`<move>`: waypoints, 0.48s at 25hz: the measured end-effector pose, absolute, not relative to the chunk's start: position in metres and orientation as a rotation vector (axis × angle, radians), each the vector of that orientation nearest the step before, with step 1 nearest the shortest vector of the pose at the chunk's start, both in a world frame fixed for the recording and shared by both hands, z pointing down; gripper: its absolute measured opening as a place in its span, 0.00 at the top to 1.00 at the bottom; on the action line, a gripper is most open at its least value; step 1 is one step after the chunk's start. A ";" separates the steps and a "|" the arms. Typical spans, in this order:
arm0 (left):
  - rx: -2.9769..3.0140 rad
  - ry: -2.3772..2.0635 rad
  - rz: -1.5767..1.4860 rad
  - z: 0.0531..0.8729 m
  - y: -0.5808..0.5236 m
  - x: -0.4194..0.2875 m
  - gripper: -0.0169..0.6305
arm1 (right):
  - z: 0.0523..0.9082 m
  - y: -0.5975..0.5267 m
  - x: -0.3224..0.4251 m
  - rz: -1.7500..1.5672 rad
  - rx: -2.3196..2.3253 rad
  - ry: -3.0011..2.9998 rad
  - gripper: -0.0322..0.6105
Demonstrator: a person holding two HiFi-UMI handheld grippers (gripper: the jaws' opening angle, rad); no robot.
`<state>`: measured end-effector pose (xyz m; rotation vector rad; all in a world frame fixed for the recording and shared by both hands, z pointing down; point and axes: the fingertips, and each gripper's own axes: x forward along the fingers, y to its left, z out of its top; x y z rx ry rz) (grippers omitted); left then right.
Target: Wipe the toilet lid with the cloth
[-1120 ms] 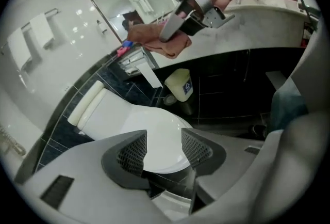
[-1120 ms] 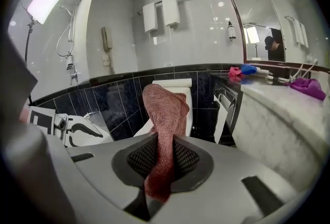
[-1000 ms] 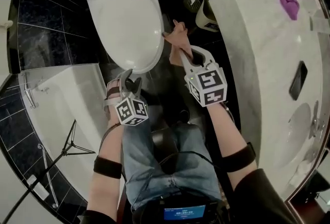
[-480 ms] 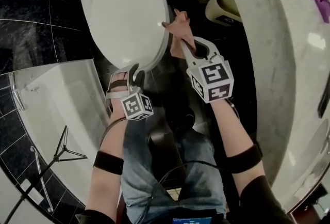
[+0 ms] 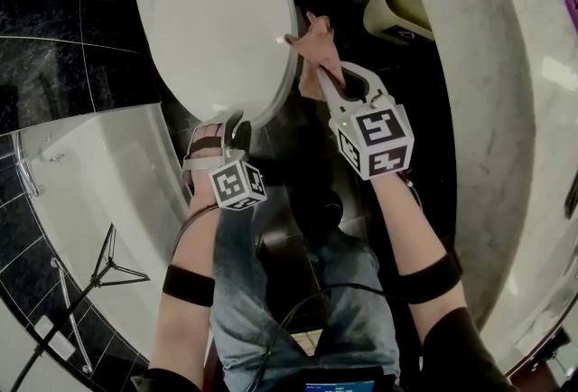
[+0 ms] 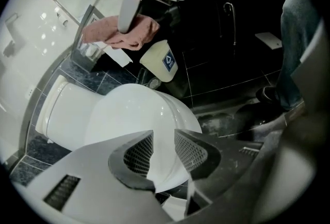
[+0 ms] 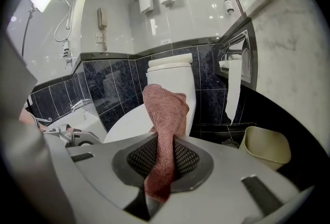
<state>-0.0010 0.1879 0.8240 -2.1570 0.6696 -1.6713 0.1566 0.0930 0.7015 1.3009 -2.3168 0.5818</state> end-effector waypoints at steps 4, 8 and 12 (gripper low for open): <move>-2.168 0.672 -1.671 0.824 0.188 0.002 0.77 | 0.707 0.092 0.155 0.590 1.287 -2.313 0.83; -2.172 0.685 -1.700 0.829 0.189 0.001 0.76 | 0.711 0.094 0.154 0.588 1.271 -2.306 0.83; -2.165 0.668 -1.725 0.834 0.187 -0.002 0.76 | 0.712 0.095 0.155 0.582 1.268 -2.298 0.83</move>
